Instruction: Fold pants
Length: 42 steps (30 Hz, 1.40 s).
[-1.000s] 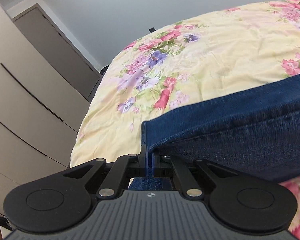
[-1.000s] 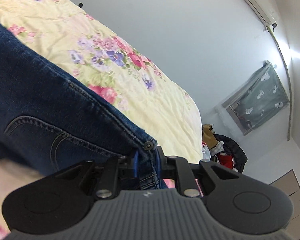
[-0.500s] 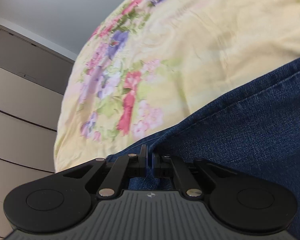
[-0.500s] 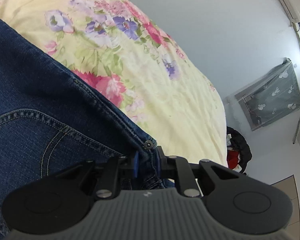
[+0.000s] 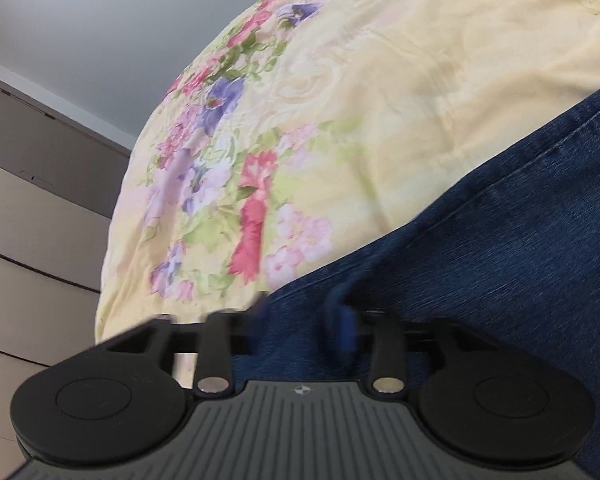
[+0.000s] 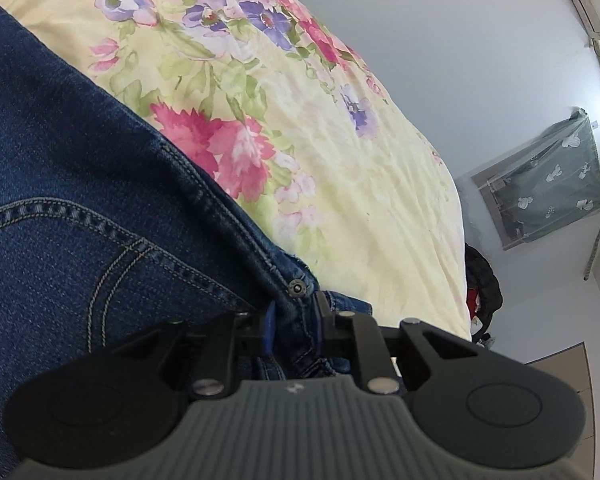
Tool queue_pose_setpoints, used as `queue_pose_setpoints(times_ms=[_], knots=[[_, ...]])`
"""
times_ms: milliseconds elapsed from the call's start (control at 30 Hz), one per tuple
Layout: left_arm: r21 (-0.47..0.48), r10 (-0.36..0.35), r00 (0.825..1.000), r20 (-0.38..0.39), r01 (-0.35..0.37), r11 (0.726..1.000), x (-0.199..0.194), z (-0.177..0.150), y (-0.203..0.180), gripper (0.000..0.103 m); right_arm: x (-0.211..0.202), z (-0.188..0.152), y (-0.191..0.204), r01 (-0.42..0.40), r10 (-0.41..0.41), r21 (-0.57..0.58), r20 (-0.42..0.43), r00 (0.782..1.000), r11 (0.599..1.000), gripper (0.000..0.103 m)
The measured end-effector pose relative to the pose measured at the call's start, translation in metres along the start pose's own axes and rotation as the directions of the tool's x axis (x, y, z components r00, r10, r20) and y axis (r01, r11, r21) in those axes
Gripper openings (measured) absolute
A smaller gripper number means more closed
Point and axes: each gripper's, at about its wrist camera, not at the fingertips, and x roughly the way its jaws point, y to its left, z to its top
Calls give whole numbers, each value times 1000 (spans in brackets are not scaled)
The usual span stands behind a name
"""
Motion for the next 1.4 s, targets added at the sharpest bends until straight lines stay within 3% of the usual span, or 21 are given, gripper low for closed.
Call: queue_pose_setpoints(times_ms=[100,133,167,233,367,500,567,633,700,767,867,933,967,1000,1067,1100,1133,1167,1267,1400], knots=[[-62,-18,1000,18,19,998,-9,-4,25,90,-2,3,1,40,-40,-17,-10,999,999,31],[-95,-37,999,20,38,995,-11,-5,34,93,-4,3,0,64,-64,-17,-14,998,998,47],[-128,-53,998,28,56,990,-15,-6,43,93,-6,3,-3,84,-84,-13,-17,996,996,59],[-171,-20,999,38,26,985,-19,-11,56,93,-12,3,-9,107,-107,11,-24,994,994,70],[-230,78,997,21,-71,970,-18,-21,75,89,-24,-1,-16,133,-131,50,-40,991,990,74],[-382,-2,1000,3,3,924,-18,-45,100,84,-46,-7,-18,157,-154,100,-37,987,983,74],[-484,-51,999,-18,36,874,-19,-64,111,79,-62,-13,-21,144,-139,169,-36,990,975,74],[-583,-121,993,0,98,807,-24,-89,120,72,-80,-22,-22,111,-105,237,-37,994,965,74],[-688,-194,980,39,167,706,-29,-119,128,72,-97,-34,-18,75,-69,294,-33,997,953,74],[-781,-255,963,84,223,584,-33,-150,134,70,-111,-47,-12,34,-21,352,-39,999,935,71],[-878,-289,949,125,242,414,-31,-191,142,66,-131,-68,-2,-17,40,434,-44,998,901,60],[-904,-308,937,167,270,332,-24,-209,145,66,-141,-77,6,-53,84,456,-49,995,888,58],[-915,-322,926,199,293,277,-20,-217,146,63,-146,-80,10,-61,95,457,-51,994,887,58],[-922,-336,913,230,315,225,-16,-223,147,56,-150,-82,15,-63,98,454,-52,994,889,58],[-922,-348,891,290,358,146,-13,-229,146,44,-158,-83,21,-63,97,443,-54,994,894,58],[-919,-351,884,310,373,128,-13,-229,146,38,-162,-83,23,-63,97,438,-56,994,897,58],[-918,-346,885,312,374,129,-15,-228,145,38,-165,-83,24,-61,95,432,-57,994,900,58],[-918,-327,894,307,368,145,-18,-225,144,37,-168,-82,25,-60,92,426,-56,994,903,58],[-916,-344,890,299,368,157,-19,-224,142,35,-175,-79,25,-60,90,415,-53,995,908,58],[-930,-414,868,273,349,118,3,-227,134,35,-173,-75,29,-60,93,415,-61,994,908,58]])
